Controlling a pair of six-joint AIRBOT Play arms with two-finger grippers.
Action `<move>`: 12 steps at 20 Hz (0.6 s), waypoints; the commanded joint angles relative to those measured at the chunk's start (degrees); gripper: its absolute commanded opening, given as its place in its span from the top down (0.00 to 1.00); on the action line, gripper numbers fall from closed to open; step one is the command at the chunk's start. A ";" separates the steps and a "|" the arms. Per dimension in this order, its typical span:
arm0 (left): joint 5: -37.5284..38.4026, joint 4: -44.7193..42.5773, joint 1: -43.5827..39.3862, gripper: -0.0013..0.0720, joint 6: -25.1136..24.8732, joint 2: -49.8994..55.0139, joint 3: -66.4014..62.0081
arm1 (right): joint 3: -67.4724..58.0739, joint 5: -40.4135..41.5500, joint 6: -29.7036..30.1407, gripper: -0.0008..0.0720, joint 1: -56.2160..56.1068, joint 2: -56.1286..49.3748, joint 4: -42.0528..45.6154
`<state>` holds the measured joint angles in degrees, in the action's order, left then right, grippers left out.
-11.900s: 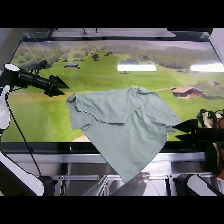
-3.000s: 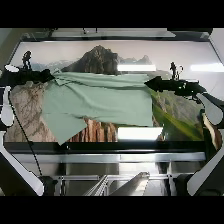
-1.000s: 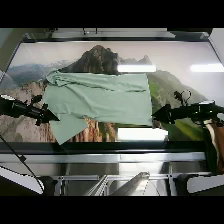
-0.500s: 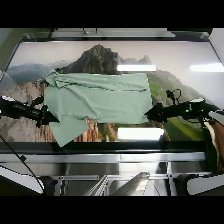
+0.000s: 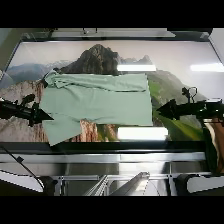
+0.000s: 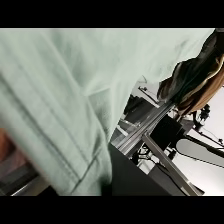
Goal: Fold the shirts.
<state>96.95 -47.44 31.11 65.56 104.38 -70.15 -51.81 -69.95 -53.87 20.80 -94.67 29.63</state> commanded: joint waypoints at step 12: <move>3.48 5.64 1.88 0.96 0.04 -0.83 -0.09 | 0.04 -5.97 -2.89 0.72 -16.37 -2.54 1.73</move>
<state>99.26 -42.54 32.93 65.60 103.59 -70.17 -51.75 -72.18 -57.23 6.00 -97.69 32.97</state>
